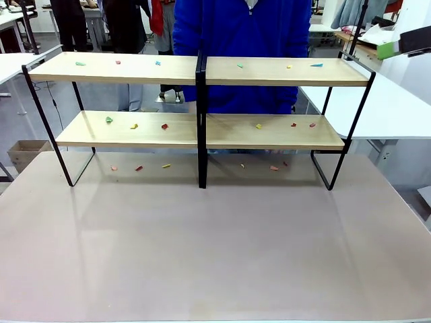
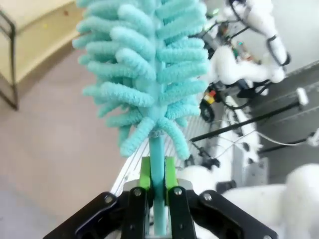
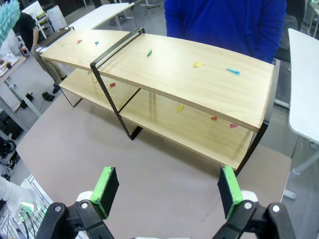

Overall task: Clean the shelves.
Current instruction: Pick up the Duster when the human hands it over.

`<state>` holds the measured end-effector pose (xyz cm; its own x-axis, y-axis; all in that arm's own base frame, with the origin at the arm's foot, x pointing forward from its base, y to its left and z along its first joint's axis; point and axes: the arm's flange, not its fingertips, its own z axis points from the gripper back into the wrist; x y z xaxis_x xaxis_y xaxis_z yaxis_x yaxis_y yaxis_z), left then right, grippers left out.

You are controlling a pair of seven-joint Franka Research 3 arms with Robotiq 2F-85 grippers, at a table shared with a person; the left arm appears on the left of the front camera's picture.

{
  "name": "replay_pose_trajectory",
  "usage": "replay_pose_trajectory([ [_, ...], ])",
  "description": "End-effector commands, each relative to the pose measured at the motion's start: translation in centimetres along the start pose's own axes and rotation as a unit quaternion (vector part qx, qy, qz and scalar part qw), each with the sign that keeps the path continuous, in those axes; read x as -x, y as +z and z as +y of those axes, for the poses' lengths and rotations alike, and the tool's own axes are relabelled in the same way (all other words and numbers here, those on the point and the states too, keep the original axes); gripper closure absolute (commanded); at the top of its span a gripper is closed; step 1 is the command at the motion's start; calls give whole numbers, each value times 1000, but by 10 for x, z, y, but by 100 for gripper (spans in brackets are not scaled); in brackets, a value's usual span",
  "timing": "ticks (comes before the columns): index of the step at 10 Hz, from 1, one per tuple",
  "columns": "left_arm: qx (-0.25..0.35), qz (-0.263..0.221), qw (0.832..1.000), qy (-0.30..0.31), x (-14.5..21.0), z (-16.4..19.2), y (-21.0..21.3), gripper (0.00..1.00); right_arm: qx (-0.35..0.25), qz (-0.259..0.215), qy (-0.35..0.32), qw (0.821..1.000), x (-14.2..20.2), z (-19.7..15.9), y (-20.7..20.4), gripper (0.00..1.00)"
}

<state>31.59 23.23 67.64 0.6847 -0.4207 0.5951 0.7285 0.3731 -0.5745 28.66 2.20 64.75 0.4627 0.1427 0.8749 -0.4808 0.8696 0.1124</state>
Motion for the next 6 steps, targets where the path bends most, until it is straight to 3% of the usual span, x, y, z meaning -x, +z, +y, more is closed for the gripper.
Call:
replay_pose_trajectory([
  [1, -62, 1, 998, -3, 63, 0, 0, 100, -1, -1, -1, 1000, 0, 0, 0, 0],
  [2, -70, 4, 997, -20, 96, 2, 7, 100, -1, -1, -1, 1000, 0, 0, 0, 0],
  [4, -115, -109, 987, 37, 117, 16, 6, 100, -1, -1, -1, 1000, 0, 0, 0, 0],
  [5, -64, -12, 998, 2, 109, 3, 22, 100, -1, -1, -1, 1000, 0, 0, 0, 0],
  [6, -64, -12, 998, 2, 109, 3, 22, 100, -1, -1, -1, 1000, 0, 0, 0, 0],
])
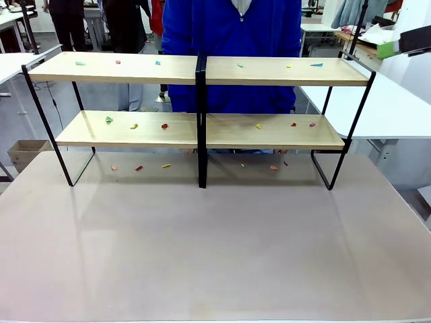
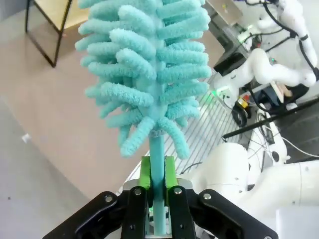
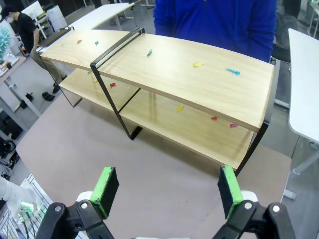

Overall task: Clean the shelves.
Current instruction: Pick up the Duster when the human hands it over, then clean a randomly selected level of the Shelf with the Duster.

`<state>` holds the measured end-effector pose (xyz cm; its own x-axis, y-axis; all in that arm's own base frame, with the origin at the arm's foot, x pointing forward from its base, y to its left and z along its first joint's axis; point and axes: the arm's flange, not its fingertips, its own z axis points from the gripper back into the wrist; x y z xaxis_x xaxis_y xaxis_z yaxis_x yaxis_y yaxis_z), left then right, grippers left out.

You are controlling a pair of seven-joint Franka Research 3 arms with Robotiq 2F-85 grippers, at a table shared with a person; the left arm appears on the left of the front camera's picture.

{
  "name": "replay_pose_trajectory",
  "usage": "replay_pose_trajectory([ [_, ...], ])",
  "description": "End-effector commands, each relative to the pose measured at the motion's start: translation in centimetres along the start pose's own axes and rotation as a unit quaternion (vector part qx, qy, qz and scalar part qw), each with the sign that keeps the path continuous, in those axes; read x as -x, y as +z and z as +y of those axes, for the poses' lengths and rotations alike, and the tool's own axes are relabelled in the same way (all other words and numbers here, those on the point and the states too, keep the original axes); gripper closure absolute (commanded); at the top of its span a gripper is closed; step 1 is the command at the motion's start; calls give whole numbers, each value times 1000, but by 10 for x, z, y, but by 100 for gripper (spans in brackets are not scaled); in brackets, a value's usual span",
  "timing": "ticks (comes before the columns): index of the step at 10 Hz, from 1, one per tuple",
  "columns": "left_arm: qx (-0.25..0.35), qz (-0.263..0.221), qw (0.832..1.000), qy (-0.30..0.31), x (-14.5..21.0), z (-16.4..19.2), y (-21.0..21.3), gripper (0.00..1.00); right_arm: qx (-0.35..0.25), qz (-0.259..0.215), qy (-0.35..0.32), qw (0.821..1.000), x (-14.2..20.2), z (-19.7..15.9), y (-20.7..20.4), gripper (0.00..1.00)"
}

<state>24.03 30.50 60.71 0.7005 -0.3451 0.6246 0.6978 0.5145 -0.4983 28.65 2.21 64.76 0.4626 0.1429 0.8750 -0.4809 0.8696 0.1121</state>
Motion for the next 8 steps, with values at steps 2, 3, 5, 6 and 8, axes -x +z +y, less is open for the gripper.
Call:
replay_pose_trajectory([
  [2, 17, 26, 999, -14, -15, -9, 3, 100, -1, -1, -1, 1000, 0, 0, 0, 0],
  [3, 17, 26, 999, -14, -15, -9, 3, 100, -1, -1, -1, 1000, 0, 0, 0, 0],
  [5, 17, 26, 999, -14, -15, -9, 3, 100, -1, -1, -1, 1000, 0, 0, 0, 0],
  [6, 17, 26, 999, -14, -15, -9, 3, 100, -1, -1, -1, 1000, 0, 0, 0, 0],
  [8, 22, 120, 990, -67, -38, -17, -32, 88, -1, -1, -1, 1000, 0, 0, 0, 0],
])
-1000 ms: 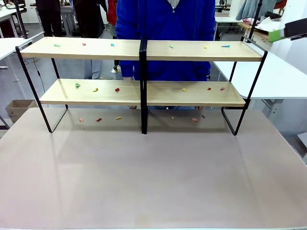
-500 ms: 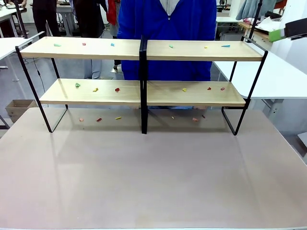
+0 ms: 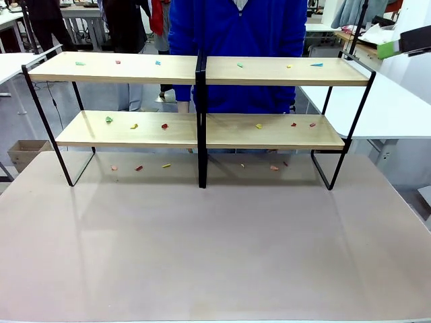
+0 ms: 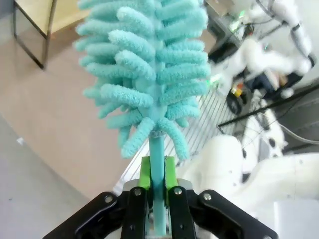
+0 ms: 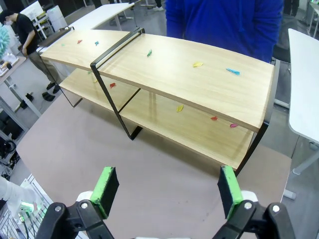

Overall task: Clean the shelves.
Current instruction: Clean a randomly selected level of the Shelf with the Duster.

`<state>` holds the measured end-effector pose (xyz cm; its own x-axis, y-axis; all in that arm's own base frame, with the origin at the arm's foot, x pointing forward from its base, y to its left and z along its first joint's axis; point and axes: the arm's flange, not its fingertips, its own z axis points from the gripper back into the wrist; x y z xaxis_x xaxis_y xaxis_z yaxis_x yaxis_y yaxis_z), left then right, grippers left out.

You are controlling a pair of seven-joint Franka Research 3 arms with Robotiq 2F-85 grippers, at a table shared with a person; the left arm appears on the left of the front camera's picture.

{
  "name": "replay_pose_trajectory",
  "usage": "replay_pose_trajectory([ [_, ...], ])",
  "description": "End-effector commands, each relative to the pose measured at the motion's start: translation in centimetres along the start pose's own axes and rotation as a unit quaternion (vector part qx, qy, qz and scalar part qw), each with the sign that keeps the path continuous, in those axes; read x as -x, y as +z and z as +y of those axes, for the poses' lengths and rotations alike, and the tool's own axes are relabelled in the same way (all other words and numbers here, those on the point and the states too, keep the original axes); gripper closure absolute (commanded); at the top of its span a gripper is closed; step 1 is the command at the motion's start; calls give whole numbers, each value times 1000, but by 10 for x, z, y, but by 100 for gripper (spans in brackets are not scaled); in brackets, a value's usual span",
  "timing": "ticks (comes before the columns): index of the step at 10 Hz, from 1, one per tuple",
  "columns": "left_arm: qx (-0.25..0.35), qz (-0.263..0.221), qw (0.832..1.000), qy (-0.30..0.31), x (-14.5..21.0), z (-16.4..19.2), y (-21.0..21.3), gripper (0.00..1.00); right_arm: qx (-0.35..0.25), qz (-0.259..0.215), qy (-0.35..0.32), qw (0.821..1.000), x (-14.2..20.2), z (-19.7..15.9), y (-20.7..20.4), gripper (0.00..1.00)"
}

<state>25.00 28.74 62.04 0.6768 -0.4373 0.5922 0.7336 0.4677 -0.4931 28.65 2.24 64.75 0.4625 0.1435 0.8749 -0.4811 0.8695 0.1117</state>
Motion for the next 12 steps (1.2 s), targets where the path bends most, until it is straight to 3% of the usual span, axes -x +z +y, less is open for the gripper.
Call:
replay_pose_trajectory([
  [1, 35, 165, 980, -102, -31, -9, -41, 88, -1, -1, -1, 1000, 0, 0, 1, 0],
  [3, 59, 323, 935, -132, -39, -18, -87, 88, -1, -1, -1, 1000, 0, 0, 1, 0],
  [5, 59, 403, 908, -94, -65, -19, -161, 88, -1, -1, -1, 1000, 0, 0, 1, 0],
  [6, 90, 413, 904, -57, -82, -20, -195, 88, -1, -1, -1, 1000, 0, 0, 1, 0],
  [8, 93, 412, 906, -11, -106, -17, -260, 88, -1, -1, -1, 1000, 0, 0, 1, 0],
  [9, 64, 408, 910, 20, -111, -7, -294, 88, -1, -1, -1, 1000, 0, 0, 1, 0],
  [10, 93, 391, 914, 55, -115, 8, -319, 88, -1, -1, -1, 1000, 0, 0, 1, 0],
  [11, 81, 347, 925, 133, -123, 22, -318, 88, -1, -1, -1, 1000, 0, 0, 1, 0],
  [12, 83, 415, 906, 22, -111, -5, -305, 88, -1, -1, -1, 1000, 0, 0, 1, 0],
])
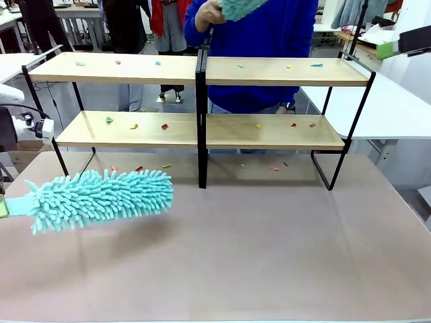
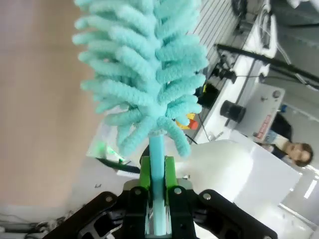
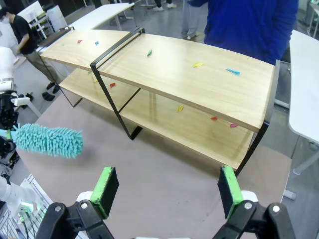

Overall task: Clean the shelves.
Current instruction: Clean a randomly selected level of the Shelf with the Duster.

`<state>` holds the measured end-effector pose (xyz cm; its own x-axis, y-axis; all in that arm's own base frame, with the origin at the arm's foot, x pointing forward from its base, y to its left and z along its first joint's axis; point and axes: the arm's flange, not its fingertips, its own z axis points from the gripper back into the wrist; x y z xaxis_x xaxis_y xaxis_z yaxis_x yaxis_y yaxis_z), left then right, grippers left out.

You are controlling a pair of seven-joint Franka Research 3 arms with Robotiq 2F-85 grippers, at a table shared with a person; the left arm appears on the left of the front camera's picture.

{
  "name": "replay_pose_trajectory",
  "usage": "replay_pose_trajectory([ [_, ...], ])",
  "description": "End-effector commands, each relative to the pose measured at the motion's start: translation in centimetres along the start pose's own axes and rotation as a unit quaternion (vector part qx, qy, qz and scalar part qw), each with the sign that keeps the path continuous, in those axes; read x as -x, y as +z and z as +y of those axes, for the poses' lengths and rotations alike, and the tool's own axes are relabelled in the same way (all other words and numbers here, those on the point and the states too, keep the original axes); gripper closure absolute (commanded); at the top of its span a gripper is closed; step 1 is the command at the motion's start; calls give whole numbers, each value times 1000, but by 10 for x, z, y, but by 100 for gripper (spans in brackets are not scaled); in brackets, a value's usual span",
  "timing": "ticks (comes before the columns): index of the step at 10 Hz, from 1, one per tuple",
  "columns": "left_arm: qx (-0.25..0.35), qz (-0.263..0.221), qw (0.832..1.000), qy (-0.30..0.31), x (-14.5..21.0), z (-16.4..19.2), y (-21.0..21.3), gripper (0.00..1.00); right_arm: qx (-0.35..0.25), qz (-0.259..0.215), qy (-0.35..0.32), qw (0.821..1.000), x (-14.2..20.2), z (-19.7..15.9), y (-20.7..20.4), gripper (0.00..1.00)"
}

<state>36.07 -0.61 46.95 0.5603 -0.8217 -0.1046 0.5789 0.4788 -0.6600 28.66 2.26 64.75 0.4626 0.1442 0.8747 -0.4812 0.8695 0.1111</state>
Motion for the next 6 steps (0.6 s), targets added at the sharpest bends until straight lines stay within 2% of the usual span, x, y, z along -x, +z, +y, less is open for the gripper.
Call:
replay_pose_trajectory([
  [1, -23, 25, 998, -50, 21, -24, 8, 88, -2, -1, -2, 1000, 0, -1, 1, 0],
  [2, -23, 25, 998, -50, 21, -24, 8, 88, -2, -1, -2, 1000, 0, -1, 1, 0],
  [3, -7, 7, 1000, -11, 3, -7, 2, 88, -2, -1, -2, 1000, 0, -1, 1, 0],
  [5, 12, 9, 1000, 7, -13, 4, -16, 88, -2, -1, -2, 1000, 0, -1, 1, 0],
  [6, -1, -32, 997, 64, -21, 9, -21, 88, -2, -1, -2, 1000, 0, -1, 1, 0],
])
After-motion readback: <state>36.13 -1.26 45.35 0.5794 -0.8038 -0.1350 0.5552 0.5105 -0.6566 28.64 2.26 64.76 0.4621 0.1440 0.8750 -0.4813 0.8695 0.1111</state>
